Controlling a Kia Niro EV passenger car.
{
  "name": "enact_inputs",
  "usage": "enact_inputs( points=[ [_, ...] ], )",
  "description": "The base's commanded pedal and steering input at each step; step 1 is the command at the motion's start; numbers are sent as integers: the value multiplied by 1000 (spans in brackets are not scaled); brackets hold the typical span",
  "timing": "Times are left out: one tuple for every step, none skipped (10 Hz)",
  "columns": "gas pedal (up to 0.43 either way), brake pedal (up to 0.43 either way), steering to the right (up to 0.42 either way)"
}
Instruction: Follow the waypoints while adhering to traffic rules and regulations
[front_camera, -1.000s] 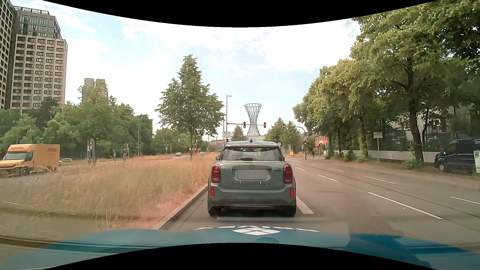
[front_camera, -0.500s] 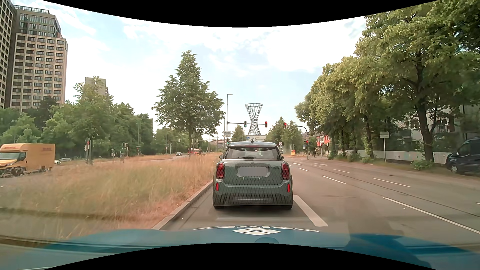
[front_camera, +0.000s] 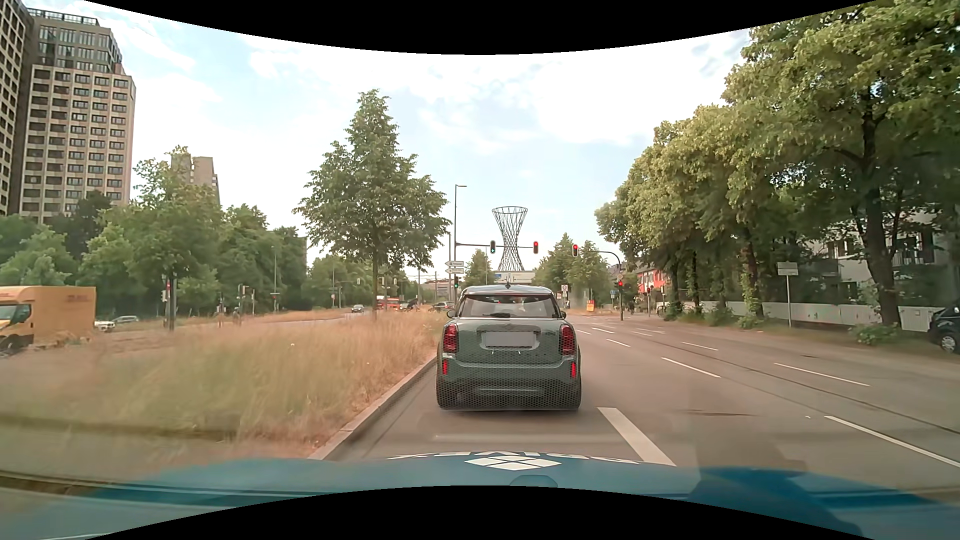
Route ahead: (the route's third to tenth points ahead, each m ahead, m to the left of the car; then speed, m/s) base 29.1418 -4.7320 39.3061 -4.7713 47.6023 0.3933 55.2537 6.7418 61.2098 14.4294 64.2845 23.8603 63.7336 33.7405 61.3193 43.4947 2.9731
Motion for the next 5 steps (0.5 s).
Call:
enact_inputs(
  points=[
    [409,0,-17],
    [409,0,-13],
    [409,0,-8],
    [398,0,-4],
    [398,0,-3]
  ],
)
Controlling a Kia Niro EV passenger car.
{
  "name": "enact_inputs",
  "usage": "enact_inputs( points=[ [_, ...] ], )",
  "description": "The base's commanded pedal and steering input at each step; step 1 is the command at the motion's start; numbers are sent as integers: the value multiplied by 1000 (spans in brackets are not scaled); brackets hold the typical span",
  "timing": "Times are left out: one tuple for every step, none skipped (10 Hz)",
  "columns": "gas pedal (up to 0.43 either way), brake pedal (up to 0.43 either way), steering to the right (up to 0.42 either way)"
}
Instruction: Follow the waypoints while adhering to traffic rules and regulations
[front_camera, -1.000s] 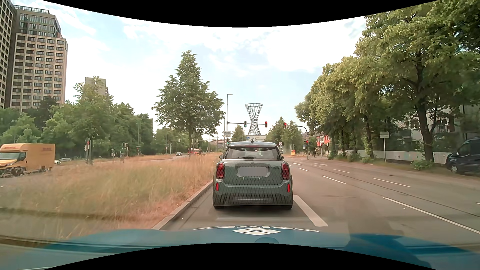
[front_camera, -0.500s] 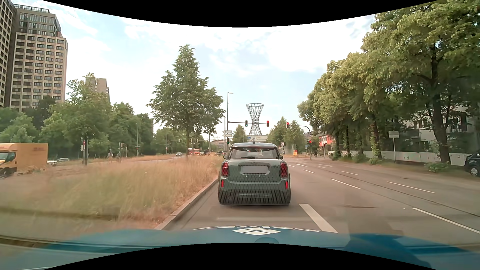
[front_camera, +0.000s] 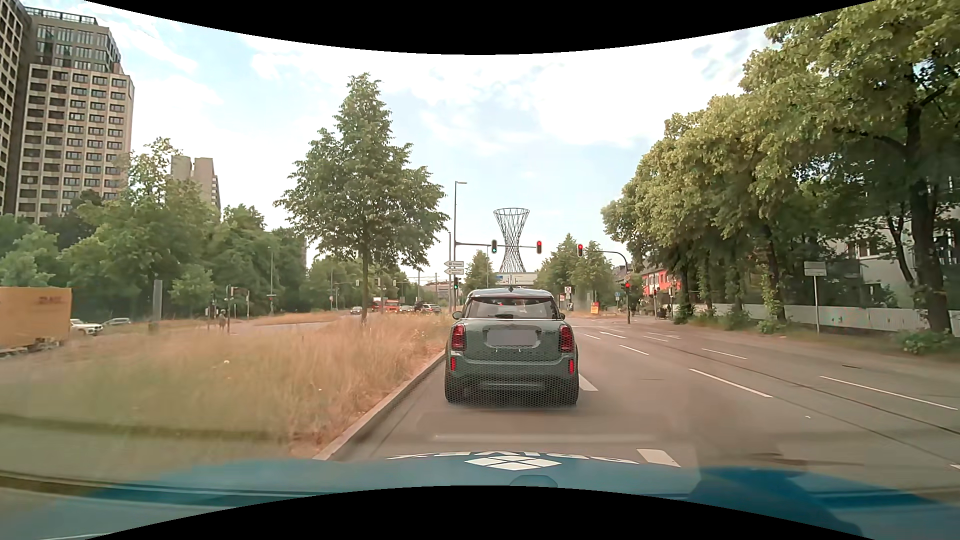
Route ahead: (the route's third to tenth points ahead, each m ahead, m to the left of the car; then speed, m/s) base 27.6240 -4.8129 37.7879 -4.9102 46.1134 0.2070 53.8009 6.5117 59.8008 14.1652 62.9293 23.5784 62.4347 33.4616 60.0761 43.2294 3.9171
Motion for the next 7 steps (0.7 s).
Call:
enact_inputs(
  points=[
    [398,0,-3],
    [390,0,-3],
    [358,0,-3],
    [319,0,-3],
    [287,0,-3],
    [260,0,-3],
    [248,0,-2]
  ],
)
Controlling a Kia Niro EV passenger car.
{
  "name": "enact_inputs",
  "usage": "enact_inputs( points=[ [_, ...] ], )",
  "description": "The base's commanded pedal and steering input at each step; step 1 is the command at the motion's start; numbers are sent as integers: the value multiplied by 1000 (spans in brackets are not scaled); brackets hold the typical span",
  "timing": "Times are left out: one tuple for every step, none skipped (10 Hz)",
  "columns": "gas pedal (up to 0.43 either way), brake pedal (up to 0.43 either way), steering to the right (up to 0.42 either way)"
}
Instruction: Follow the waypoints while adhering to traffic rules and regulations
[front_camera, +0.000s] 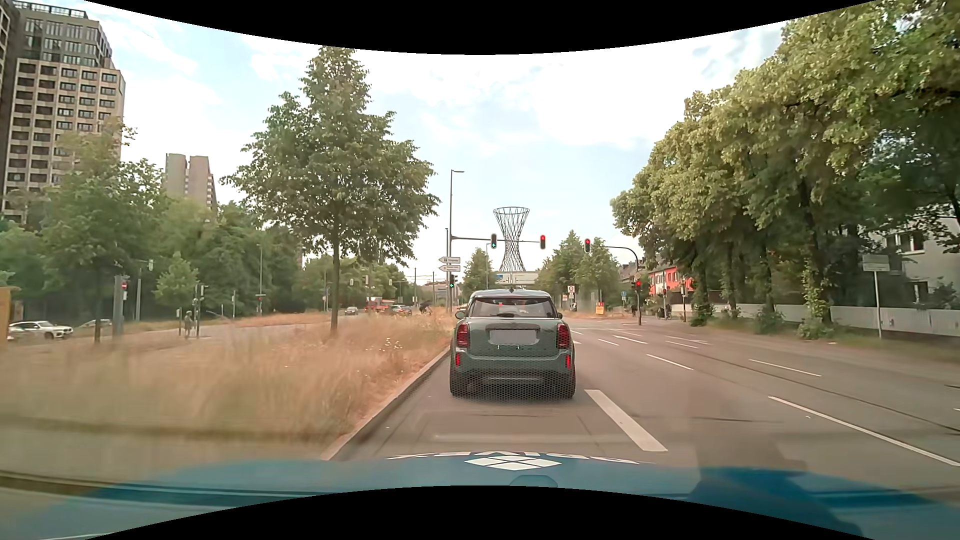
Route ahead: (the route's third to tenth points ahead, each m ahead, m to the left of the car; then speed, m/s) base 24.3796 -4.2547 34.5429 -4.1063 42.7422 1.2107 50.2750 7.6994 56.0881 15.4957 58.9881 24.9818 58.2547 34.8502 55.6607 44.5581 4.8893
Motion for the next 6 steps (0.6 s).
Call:
enact_inputs(
  points=[
    [248,0,-2],
    [248,0,-1],
    [240,0,-1],
    [240,0,-2],
    [240,0,-2],
    [240,0,-1]
  ],
)
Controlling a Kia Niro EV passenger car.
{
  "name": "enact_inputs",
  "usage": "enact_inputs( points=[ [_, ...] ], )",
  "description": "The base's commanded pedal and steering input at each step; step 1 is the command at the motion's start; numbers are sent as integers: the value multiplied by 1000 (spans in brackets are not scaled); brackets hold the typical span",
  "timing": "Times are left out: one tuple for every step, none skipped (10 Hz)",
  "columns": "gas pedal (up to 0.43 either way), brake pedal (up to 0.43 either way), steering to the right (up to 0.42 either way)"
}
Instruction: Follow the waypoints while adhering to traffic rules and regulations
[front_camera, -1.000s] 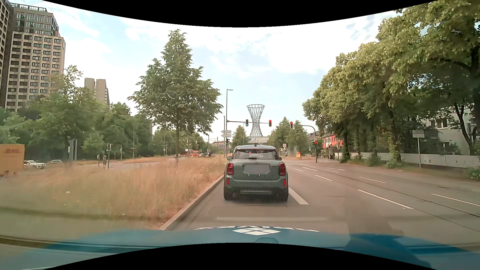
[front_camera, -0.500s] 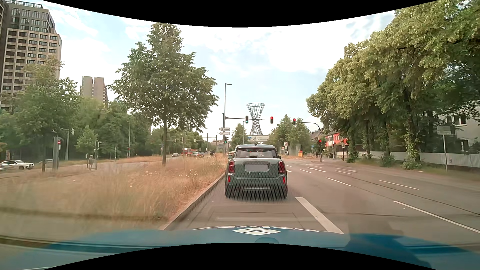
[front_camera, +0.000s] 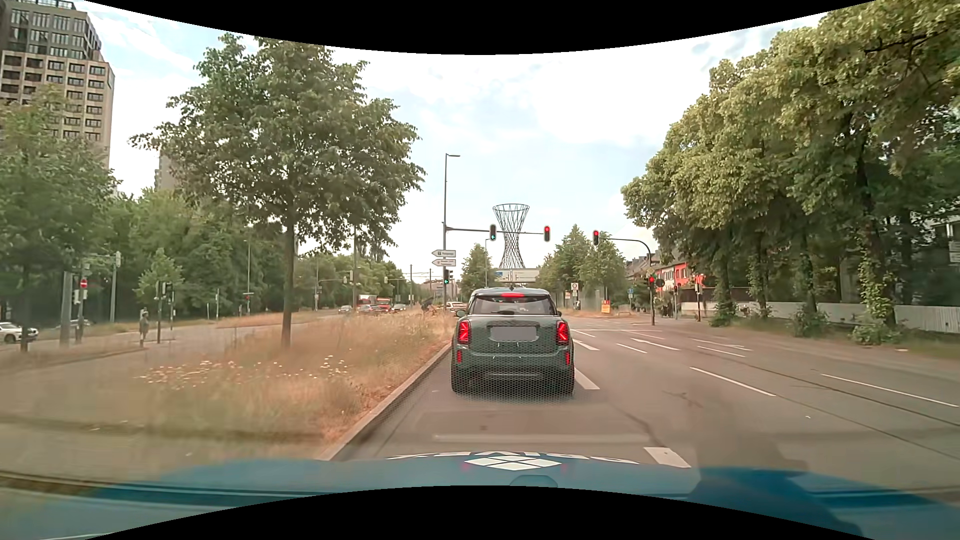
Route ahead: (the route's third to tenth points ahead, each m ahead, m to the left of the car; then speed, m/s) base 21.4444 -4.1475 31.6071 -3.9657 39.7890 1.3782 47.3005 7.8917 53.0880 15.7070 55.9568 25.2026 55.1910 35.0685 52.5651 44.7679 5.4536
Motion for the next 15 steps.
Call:
enact_inputs(
  points=[
    [228,0,0],
    [220,0,0],
    [197,0,1],
    [98,0,0],
    [47,0,0],
    [0,0,0],
    [0,0,0],
    [0,6,0],
    [0,98,0],
    [0,177,0],
    [0,207,0],
    [0,244,0],
    [0,244,0],
    [0,262,-1],
    [0,280,-1]
  ],
)
